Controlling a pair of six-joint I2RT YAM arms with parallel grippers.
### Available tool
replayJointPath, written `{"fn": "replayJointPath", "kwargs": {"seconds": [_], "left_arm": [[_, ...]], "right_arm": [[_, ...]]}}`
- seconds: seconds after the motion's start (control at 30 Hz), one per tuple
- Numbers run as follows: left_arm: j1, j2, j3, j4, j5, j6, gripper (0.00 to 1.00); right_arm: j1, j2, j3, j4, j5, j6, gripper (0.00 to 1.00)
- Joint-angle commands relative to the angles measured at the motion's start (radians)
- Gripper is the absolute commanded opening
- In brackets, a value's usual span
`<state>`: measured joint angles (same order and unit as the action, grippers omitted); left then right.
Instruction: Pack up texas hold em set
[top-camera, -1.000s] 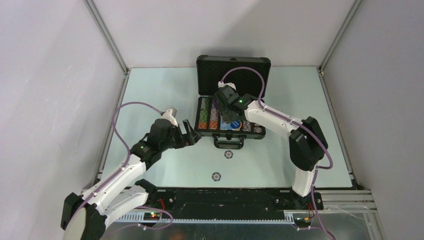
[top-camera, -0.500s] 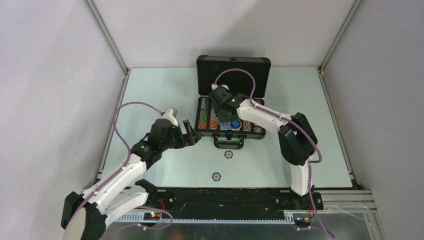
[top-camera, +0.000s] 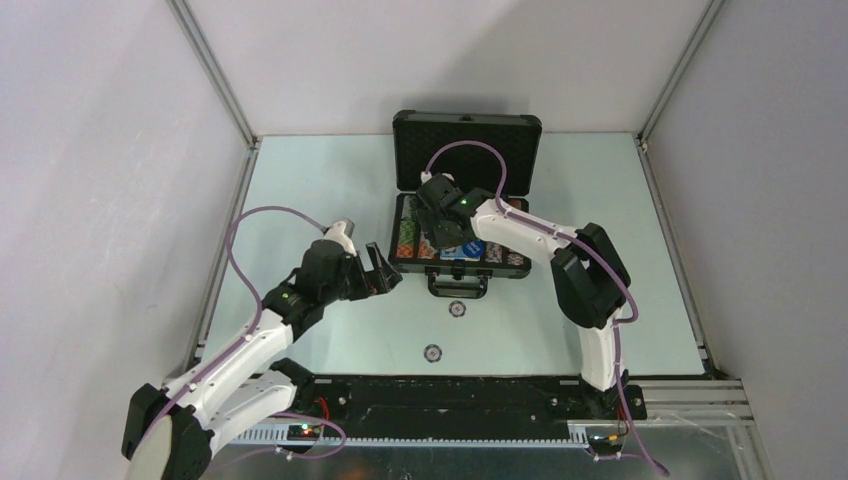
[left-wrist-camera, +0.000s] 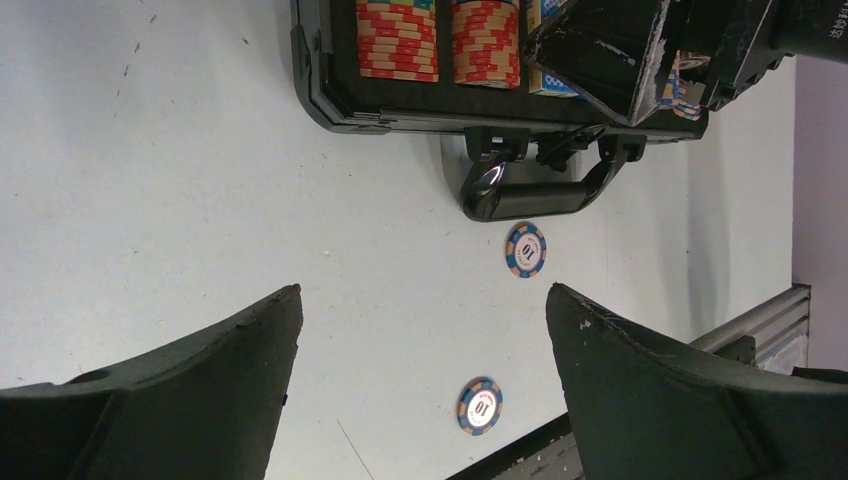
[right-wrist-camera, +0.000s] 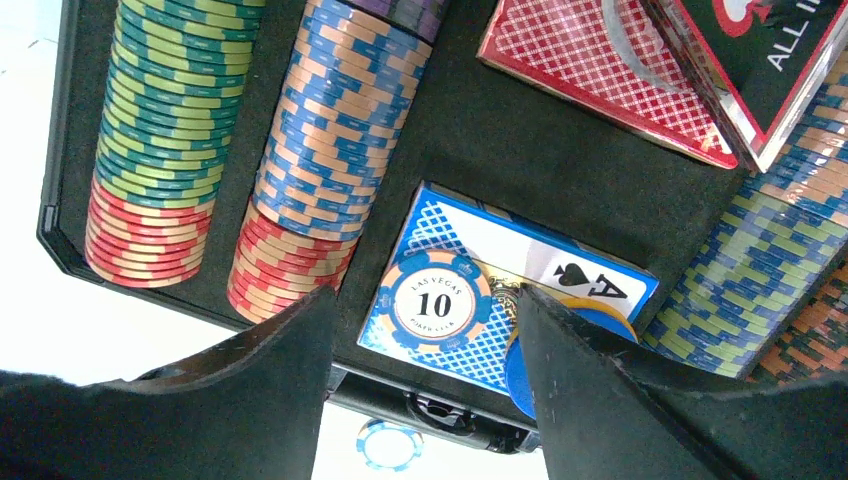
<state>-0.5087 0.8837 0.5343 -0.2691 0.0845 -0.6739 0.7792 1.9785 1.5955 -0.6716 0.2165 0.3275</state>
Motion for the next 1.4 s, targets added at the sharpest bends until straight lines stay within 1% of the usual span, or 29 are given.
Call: {"fn": "replayJointPath", "kwargs": {"seconds": [0.0,0.2,0.33,0.47,0.6,0.77,0.87,0.97,1.17,1.37], "left_arm": [[-0.008,-0.02,-0.004,0.028,0.015,0.002,0.96],[-0.008,-0.038,-0.008,0.027,0.004,0.003,0.96],[-0.008,-0.046,-0.009,0.027,0.007,0.004,0.96],[-0.008,-0.06,-0.013,0.026,0.007,0.002,0.96],[-0.009,-0.069,-0.017,0.024,0.001,0.005,0.96],[-0.008,-0.066,-0.016,0.021,0.002,0.005,0.95],[-0.009,-0.069,-0.016,0.019,0.002,0.006,0.95],[-0.008,-0.071,-0.015,0.017,0.004,0.009,0.95],[-0.009,-0.071,-0.016,0.015,0.008,0.007,0.96],[-0.007,-0.071,-0.014,0.015,0.009,0.007,0.95]], "right_arm": [[0.011,-0.041,0.039,0.023,0.019,-0.031,0.72],[0.043,-0.159,0.012,0.023,0.04,-0.05,0.72],[0.068,-0.245,-0.052,0.025,0.058,-0.022,0.7],[0.084,-0.338,-0.174,0.034,0.052,0.055,0.68],[0.119,-0.389,-0.312,0.022,0.059,0.142,0.66],[0.181,-0.382,-0.383,-0.017,0.122,0.249,0.72],[0.203,-0.381,-0.45,0.018,0.112,0.321,0.74],[0.213,-0.363,-0.488,0.049,0.08,0.368,0.74],[0.243,-0.295,-0.499,0.076,0.068,0.383,0.74],[0.243,-0.241,-0.499,0.118,0.06,0.377,0.71]]}}
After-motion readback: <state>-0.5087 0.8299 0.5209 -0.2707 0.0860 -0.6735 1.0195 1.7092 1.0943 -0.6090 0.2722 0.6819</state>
